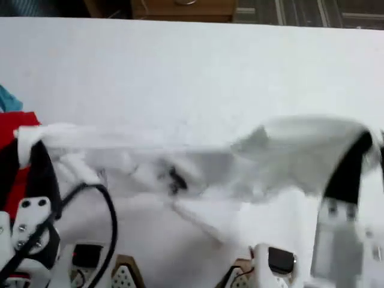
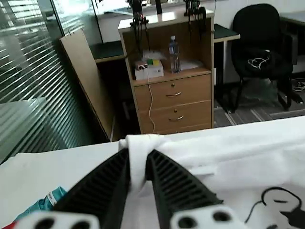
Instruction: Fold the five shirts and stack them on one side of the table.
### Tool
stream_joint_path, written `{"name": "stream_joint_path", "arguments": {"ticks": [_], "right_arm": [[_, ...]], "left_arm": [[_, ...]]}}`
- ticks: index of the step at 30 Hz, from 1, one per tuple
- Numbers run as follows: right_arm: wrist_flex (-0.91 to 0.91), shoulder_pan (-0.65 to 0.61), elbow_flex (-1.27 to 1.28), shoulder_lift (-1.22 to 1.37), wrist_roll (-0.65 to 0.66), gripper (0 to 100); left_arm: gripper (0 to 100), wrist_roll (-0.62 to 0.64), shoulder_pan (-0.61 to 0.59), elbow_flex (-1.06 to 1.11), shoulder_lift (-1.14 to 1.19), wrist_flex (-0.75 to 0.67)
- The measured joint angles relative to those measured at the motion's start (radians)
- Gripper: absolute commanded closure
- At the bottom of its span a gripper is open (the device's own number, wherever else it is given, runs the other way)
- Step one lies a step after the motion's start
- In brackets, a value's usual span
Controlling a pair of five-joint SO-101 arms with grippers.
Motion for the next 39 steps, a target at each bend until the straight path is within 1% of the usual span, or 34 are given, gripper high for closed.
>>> {"name": "stream_joint_path", "arguments": {"ticks": [4, 10, 16, 19, 23, 25, 29, 33, 39], "right_arm": [[0.000, 0.000, 0.063, 0.025, -0.020, 98.1], [-0.026, -0.130, 0.189, 0.215, -0.121, 98.1], [-0.219, -0.235, 0.290, 0.463, -0.158, 98.1], [-0.322, -0.273, 0.301, 0.600, -0.158, 98.1], [-0.460, -0.290, 0.302, 0.795, -0.158, 98.1], [-0.523, -0.290, 0.295, 0.890, -0.158, 98.1], [-0.574, -0.285, 0.161, 1.092, -0.158, 98.1], [-0.580, -0.270, -0.083, 1.306, -0.150, 98.1], [-0.580, -0.264, -0.476, 1.599, -0.091, 98.1]], "left_arm": [[98, 0.000, 0.000, 0.074, 0.006, -0.002], [98, 0.040, 0.000, 0.091, 0.150, -0.081], [98, 0.049, -0.003, 0.097, 0.388, -0.215], [98, 0.074, -0.034, 0.098, 0.525, -0.299], [98, 0.121, -0.101, 0.098, 0.717, -0.423], [98, 0.129, -0.112, 0.100, 0.806, -0.476], [98, 0.130, -0.107, 0.100, 0.948, -0.580], [98, 0.130, -0.112, 0.083, 1.077, -0.675], [98, 0.132, -0.127, -0.092, 1.313, -0.747]]}}
